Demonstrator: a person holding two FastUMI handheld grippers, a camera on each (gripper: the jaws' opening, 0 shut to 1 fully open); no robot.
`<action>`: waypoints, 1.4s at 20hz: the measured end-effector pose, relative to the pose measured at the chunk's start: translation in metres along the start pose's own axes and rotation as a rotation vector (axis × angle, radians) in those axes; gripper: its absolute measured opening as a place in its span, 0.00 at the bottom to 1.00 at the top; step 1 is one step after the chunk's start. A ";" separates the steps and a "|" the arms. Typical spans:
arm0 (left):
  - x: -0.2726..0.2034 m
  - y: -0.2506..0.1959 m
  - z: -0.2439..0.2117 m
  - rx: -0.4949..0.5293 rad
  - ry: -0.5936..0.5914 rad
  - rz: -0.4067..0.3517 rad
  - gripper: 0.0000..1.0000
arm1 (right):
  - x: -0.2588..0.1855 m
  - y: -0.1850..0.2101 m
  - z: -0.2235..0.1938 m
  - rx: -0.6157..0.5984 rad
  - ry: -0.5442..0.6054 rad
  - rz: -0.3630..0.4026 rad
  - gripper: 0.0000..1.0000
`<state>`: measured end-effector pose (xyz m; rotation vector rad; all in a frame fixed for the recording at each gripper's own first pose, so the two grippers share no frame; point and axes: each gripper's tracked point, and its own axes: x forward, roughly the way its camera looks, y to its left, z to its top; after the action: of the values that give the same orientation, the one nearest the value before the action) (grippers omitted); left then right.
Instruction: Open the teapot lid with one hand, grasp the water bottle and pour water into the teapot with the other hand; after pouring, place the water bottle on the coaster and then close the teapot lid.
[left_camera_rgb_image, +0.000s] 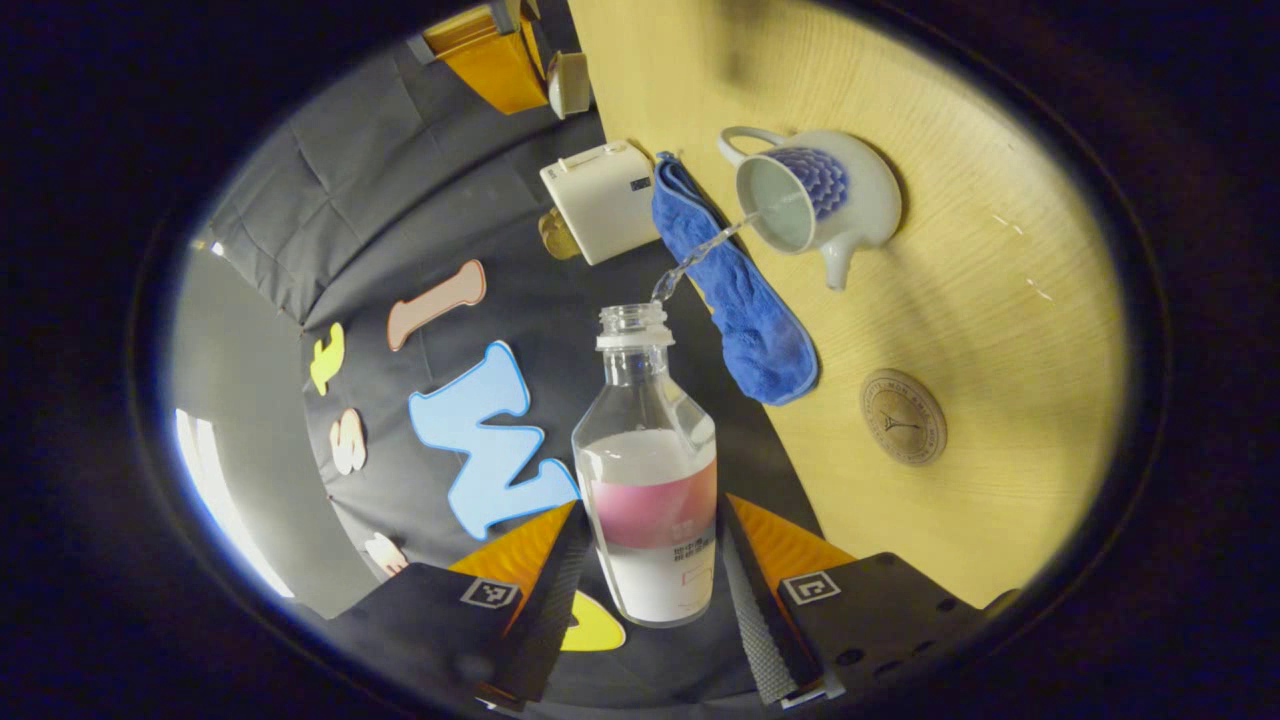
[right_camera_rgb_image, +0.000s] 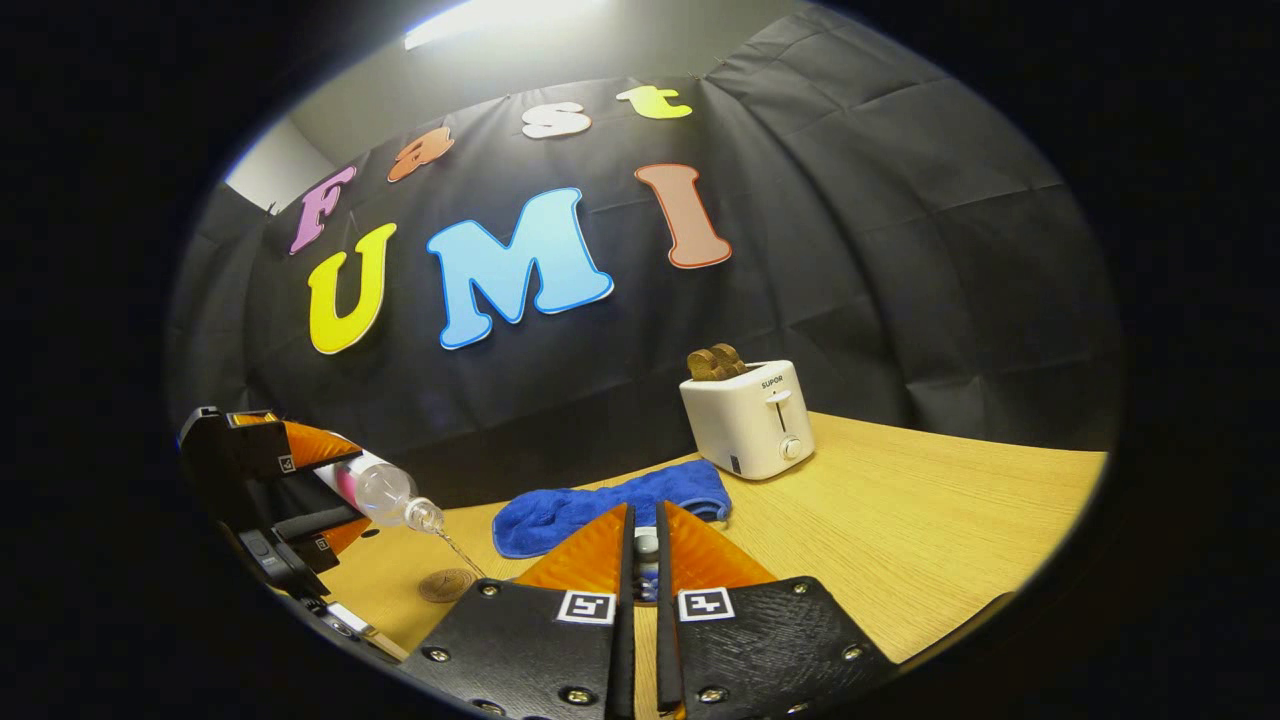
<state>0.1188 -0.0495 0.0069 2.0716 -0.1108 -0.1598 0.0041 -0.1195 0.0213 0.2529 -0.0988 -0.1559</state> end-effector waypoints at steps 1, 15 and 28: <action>0.000 0.000 0.000 0.005 0.000 0.000 0.88 | -0.001 -0.001 0.000 0.001 0.000 0.000 0.08; -0.002 0.014 0.001 0.107 -0.009 0.019 0.87 | -0.002 -0.001 0.002 0.010 -0.007 0.000 0.08; -0.001 0.020 0.009 0.197 -0.029 0.025 0.87 | 0.000 0.000 0.004 0.020 -0.008 0.007 0.08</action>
<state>0.1162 -0.0671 0.0204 2.2633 -0.1767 -0.1692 0.0032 -0.1208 0.0252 0.2719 -0.1087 -0.1492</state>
